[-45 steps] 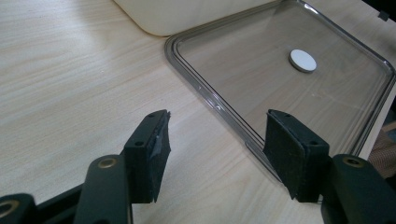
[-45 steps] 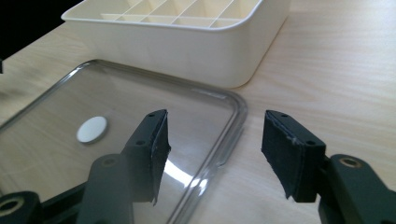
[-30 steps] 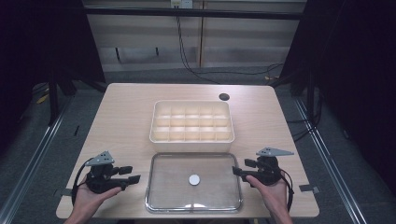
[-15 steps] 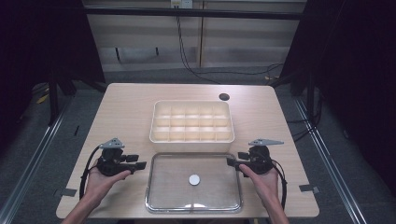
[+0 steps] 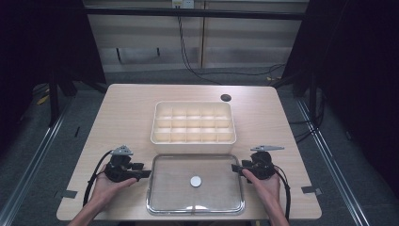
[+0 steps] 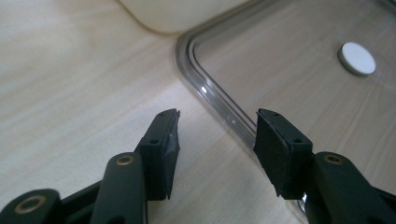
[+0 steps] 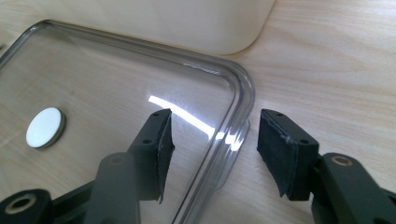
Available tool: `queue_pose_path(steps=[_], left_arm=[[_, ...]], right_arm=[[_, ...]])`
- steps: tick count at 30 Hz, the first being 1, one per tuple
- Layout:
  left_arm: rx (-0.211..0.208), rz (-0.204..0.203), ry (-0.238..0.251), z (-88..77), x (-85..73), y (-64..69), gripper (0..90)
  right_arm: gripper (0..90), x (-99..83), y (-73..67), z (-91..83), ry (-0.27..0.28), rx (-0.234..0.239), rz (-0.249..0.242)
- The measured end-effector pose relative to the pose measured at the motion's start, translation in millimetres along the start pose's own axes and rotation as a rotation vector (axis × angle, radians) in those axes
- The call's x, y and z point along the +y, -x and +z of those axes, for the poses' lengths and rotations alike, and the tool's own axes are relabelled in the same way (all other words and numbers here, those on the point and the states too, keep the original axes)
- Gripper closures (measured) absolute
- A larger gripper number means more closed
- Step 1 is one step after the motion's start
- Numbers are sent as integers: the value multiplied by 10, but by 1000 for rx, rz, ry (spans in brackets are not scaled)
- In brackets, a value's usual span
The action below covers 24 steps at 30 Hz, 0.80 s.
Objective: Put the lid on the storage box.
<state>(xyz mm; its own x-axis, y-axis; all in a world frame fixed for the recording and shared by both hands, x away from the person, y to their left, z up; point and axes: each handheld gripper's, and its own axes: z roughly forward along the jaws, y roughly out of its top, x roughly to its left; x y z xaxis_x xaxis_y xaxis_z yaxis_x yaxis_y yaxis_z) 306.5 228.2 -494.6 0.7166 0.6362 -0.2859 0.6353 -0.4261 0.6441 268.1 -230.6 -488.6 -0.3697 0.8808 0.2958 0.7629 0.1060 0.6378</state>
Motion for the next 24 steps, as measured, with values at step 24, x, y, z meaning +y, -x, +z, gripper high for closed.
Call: queue_pose_path(steps=[24], left_arm=[[-30,32,-1,77,20,104,527]], right_arm=[[577,-61,-48,104,11,17,71]])
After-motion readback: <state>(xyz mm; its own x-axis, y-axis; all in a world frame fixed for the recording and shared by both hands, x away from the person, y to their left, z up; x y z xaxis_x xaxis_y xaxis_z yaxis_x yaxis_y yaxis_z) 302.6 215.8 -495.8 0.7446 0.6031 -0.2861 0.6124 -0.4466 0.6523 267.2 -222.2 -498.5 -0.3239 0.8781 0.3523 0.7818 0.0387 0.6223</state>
